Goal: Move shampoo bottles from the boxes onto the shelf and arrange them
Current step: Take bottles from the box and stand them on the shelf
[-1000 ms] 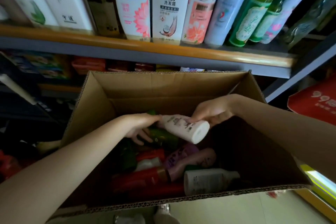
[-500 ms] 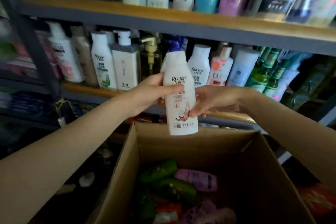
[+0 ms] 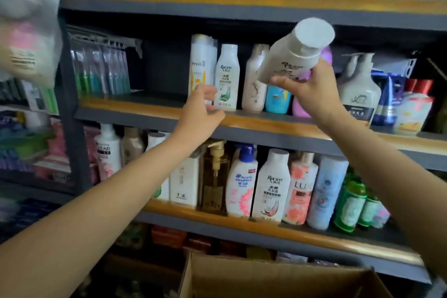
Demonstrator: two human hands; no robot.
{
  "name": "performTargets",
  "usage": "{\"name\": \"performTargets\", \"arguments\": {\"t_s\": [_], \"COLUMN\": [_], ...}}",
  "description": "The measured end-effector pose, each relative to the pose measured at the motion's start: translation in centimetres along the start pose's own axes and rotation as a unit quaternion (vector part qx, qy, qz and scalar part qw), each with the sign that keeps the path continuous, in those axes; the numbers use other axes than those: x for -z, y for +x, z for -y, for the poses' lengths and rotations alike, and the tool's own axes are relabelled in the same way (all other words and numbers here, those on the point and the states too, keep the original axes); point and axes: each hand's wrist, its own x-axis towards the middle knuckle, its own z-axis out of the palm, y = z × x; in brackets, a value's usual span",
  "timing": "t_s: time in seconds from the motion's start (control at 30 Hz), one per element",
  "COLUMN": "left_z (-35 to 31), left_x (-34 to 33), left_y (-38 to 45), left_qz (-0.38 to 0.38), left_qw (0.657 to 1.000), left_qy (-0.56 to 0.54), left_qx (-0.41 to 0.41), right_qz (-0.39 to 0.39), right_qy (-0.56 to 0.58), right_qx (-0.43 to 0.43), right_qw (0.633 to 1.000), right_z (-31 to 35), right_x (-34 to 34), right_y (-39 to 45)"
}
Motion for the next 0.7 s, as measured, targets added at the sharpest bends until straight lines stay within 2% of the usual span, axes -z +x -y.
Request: {"name": "performTargets", "arguments": {"t_s": [0.13,0.2,0.33,0.53,0.7], "left_z": [2.0,2.3,2.9,4.6,5.5], "left_x": [0.8,0.8,0.8,1.5,2.7], "left_y": [1.7,2.7,4.2,4.7,5.2], "left_qz": [-0.011,-0.006,0.004,-0.027,-0.06], "left_qw": [0.999,0.998,0.997,0.994,0.991], "left_qy": [0.033,0.05,0.069,0.086,0.106], "left_qx": [0.032,0.036,0.043,0.06,0.059], "right_qz": [0.036,0.08,0.169,0.194,0.219], "right_qy": [-0.078,-0.089,-0.034,0.057,0.059], "right_qx": [-0.056,-0.083,-0.127,-0.213,-0.236], "right_qw": [0.995,0.989,0.977,0.956,0.945], "right_z": [-3.3,-4.1,-3.5,-3.3,-3.1], "right_x": [-0.7,-1.5,-4.4,-8.0,-8.5], "right_y": [2.2,2.8,3.4,4.5,5.1]}}
